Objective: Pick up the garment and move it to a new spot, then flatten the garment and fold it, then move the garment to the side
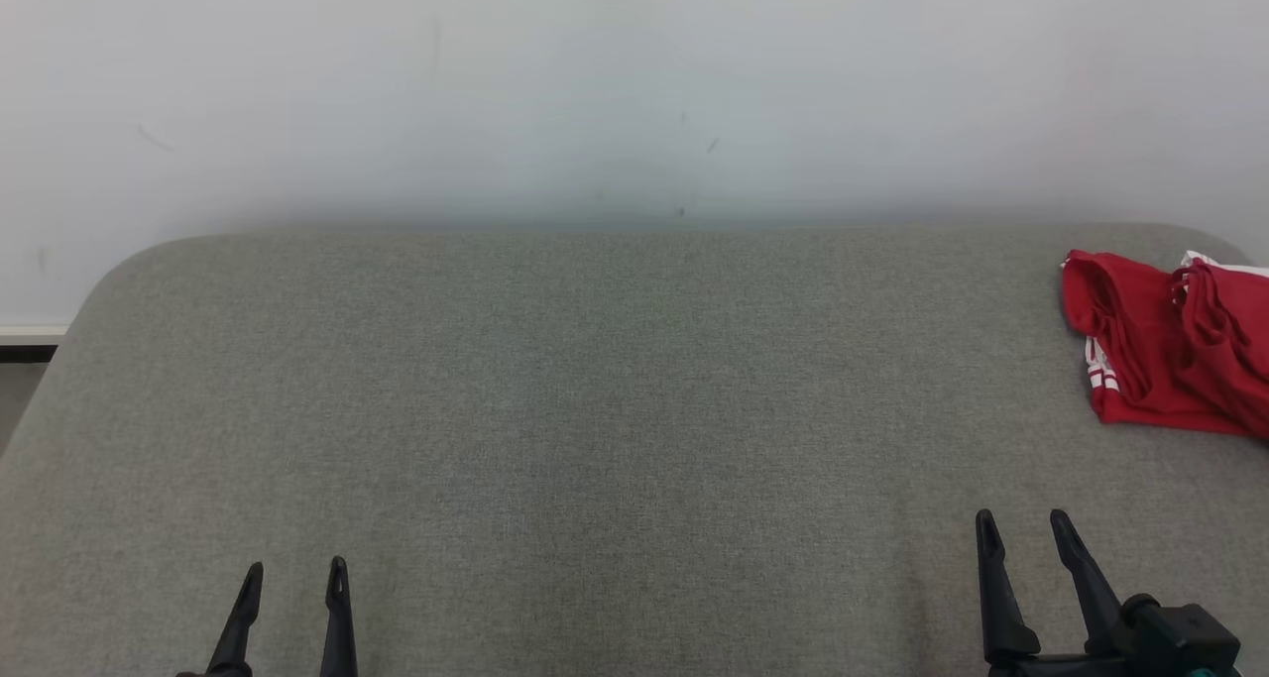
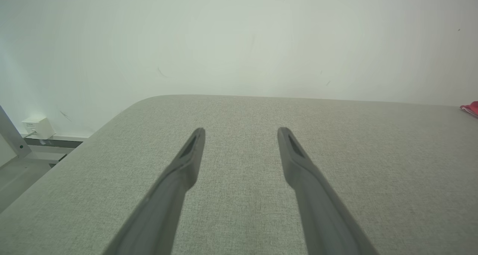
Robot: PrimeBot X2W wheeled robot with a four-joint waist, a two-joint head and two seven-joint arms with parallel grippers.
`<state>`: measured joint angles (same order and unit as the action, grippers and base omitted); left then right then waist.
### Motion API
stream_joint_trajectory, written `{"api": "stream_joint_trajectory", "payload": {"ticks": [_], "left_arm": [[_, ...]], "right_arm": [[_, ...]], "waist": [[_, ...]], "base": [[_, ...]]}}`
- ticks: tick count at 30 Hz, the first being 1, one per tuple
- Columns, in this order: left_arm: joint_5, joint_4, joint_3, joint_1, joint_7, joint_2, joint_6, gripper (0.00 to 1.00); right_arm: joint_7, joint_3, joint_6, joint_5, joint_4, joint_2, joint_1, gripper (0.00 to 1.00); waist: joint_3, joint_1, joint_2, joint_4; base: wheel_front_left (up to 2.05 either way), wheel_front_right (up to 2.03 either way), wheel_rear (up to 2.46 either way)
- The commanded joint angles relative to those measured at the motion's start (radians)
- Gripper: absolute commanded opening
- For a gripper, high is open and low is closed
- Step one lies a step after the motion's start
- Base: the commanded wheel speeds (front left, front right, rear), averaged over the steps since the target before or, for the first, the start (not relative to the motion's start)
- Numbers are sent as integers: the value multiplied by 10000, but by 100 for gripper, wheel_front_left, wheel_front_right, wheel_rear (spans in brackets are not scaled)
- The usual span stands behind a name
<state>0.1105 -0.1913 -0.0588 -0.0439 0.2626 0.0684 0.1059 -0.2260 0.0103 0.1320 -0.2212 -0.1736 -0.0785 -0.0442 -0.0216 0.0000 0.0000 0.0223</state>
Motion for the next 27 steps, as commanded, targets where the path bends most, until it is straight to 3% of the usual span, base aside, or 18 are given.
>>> {"api": "stream_joint_trajectory", "payload": {"ticks": [1,5,6,11,27], "left_arm": [[-27,-28,-28,24,25,-28,34,100],[36,-7,-81,26,25,-52,42,100],[37,-19,-55,5,-2,-29,-1,0],[180,-456,-77,-93,-111,-78,-1,0],[3310,-460,-182,266,-886,-97,55,0]], "right_arm": [[-40,-17,-36,-7,-21,41,-9,100],[-67,-80,-36,-62,-114,60,64,100],[-28,-76,0,-35,-125,30,36,0],[20,-88,0,-198,-537,62,-152,0],[736,159,-3,-3087,-559,107,221,0]], "waist": [[-1,0,0,-10],[-5,0,0,-37],[-4,0,0,-37],[-2,0,0,-39],[30,0,0,-63]], "base": [[0,0,0],[0,0,0],[0,0,0],[0,0,0],[0,0,0]]}}
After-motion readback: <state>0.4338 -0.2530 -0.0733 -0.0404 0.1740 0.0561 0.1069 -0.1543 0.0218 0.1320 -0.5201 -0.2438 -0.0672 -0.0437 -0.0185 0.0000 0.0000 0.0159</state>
